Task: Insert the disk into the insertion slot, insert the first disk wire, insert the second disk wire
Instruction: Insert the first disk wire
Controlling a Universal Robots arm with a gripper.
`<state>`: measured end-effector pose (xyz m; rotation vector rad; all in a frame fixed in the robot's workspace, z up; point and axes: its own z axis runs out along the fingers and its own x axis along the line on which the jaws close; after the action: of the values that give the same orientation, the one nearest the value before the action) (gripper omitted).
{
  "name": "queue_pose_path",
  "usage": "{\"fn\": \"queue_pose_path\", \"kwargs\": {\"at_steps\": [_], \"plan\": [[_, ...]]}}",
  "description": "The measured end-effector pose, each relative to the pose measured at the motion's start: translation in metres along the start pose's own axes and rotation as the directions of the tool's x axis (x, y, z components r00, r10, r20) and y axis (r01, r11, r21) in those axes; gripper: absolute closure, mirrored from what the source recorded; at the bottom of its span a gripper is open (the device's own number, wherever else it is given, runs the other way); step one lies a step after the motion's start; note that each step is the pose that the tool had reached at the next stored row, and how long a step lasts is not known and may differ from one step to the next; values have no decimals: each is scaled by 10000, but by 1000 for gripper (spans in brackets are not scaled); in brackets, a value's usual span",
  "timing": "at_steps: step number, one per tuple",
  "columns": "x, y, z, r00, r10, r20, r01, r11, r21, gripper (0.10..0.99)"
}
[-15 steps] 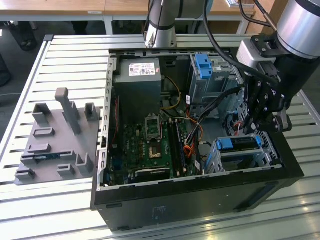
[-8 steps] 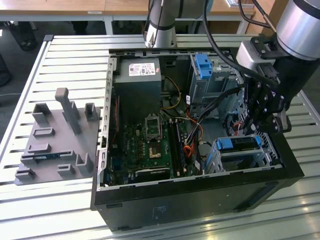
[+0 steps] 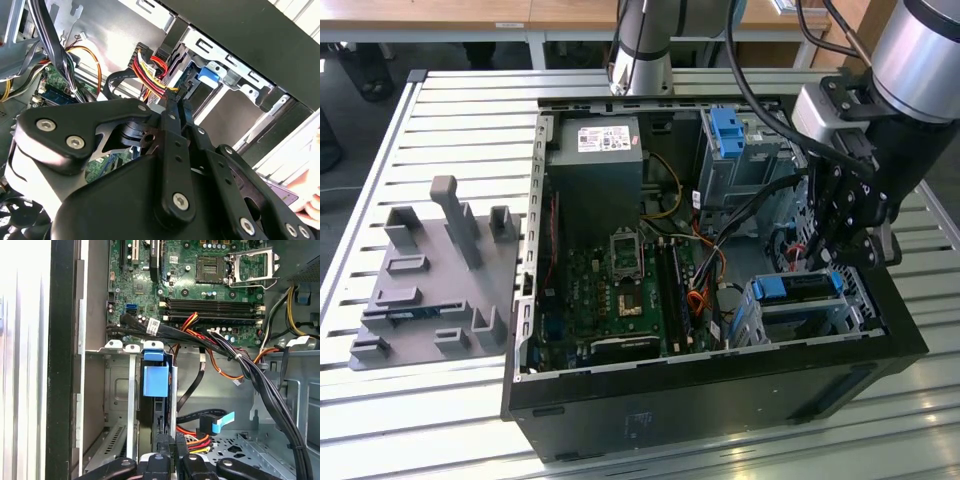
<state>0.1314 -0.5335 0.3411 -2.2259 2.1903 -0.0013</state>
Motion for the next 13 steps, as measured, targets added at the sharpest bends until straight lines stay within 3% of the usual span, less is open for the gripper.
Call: {"fn": "queue_pose_path", "kwargs": {"at_steps": [13], "plan": [[40, 1, 13, 10000, -54, 6, 54, 10000, 2, 922]]}}
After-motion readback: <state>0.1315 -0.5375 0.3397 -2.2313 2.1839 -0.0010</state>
